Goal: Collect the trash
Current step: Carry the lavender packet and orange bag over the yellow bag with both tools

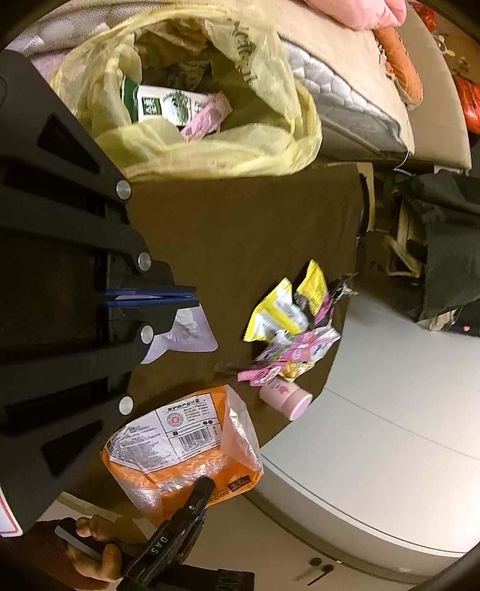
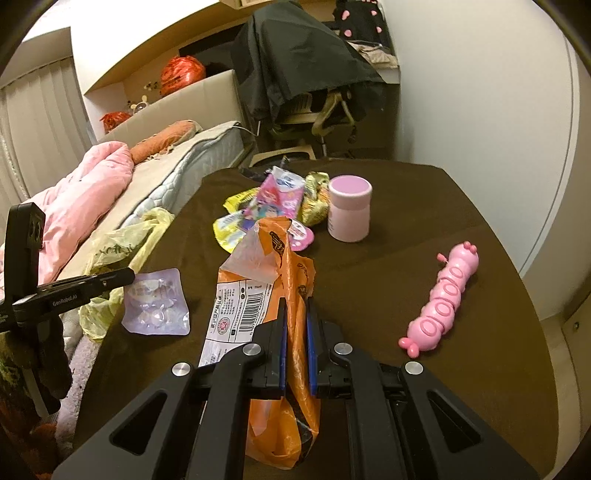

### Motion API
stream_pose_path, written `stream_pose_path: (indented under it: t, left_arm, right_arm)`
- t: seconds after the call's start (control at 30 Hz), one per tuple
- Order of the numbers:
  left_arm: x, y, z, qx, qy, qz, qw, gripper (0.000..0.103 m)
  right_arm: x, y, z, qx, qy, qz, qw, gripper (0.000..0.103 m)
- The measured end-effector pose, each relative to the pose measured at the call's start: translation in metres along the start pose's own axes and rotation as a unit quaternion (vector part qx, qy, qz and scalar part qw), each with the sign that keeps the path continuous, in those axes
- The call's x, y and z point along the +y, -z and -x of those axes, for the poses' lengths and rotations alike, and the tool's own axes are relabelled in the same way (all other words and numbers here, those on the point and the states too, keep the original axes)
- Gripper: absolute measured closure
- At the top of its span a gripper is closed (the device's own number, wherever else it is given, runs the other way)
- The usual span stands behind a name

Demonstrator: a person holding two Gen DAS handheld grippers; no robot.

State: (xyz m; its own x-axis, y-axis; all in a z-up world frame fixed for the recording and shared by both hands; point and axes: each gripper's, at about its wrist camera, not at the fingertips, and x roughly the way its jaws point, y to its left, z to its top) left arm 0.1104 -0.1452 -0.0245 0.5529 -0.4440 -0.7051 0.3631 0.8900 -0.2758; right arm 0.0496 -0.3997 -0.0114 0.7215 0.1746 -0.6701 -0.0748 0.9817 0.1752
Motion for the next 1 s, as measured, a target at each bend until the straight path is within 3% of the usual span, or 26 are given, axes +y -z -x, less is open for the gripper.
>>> stream_pose_path:
  t: [0.3, 0.5, 0.83, 1.0]
  left_arm:
    - [0.021, -0.005, 0.036, -0.041, -0.009, 0.016, 0.9990, 0.102]
    - [0.053, -0.011, 0.073, -0.080, -0.039, 0.030, 0.9956, 0.102]
    - [0.134, -0.017, 0.118, -0.112, -0.109, 0.077, 0.9847, 0.102]
    - [0.169, -0.012, 0.133, -0.124, -0.124, 0.105, 0.9789, 0.102]
  right_arm:
    - [0.038, -0.026, 0.010, -0.021, -0.016, 0.034, 0.999, 0.094]
    - [0.080, -0.056, 0.001, -0.027, -0.034, 0.074, 0.996, 0.094]
    - [0.175, -0.094, -0.045, -0.021, -0.075, 0.141, 0.987, 0.094]
    - [0.225, -0.106, -0.076, -0.013, -0.078, 0.167, 0.983, 0.094]
